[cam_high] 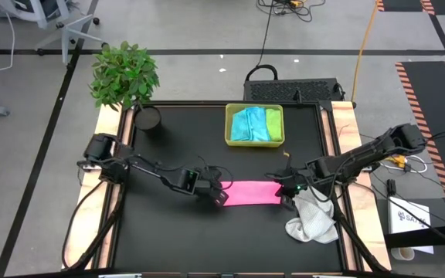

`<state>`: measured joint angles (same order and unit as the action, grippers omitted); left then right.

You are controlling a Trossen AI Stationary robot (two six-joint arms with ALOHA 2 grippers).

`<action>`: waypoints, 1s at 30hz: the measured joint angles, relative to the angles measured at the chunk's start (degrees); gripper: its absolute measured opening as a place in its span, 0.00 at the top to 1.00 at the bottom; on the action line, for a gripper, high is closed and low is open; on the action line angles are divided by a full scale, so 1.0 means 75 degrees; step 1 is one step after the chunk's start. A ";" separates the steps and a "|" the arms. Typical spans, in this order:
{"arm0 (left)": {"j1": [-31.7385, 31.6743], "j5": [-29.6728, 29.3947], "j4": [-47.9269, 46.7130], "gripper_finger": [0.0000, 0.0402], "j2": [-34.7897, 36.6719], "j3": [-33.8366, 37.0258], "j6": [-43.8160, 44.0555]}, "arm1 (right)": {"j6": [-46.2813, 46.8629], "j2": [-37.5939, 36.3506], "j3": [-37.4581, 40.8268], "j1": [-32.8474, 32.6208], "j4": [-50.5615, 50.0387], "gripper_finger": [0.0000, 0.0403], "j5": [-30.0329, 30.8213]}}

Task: Fold microfiber towels
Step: Fold the pink microfiber cloth

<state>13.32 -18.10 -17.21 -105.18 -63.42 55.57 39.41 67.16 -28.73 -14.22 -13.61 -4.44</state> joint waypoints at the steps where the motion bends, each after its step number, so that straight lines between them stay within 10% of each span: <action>1: 0.0014 -0.0088 -0.0047 0.94 0.0150 -0.0025 -0.0078 | -0.0064 0.0001 0.0000 0.0047 0.0008 1.00 0.0007; 16: 0.0094 -0.0312 0.0176 0.94 0.0297 -0.0219 -0.0546 | -0.0203 0.0002 0.0000 0.1121 -0.0414 0.98 -0.0899; 30: -0.0083 -0.0315 0.0025 0.94 0.0270 -0.0209 -0.0904 | -0.0136 0.0000 0.0000 0.2965 -0.0383 0.73 -0.3415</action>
<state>12.70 -20.47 -17.02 -103.15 -64.99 48.79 38.39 67.16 -28.73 8.02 -16.48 -30.05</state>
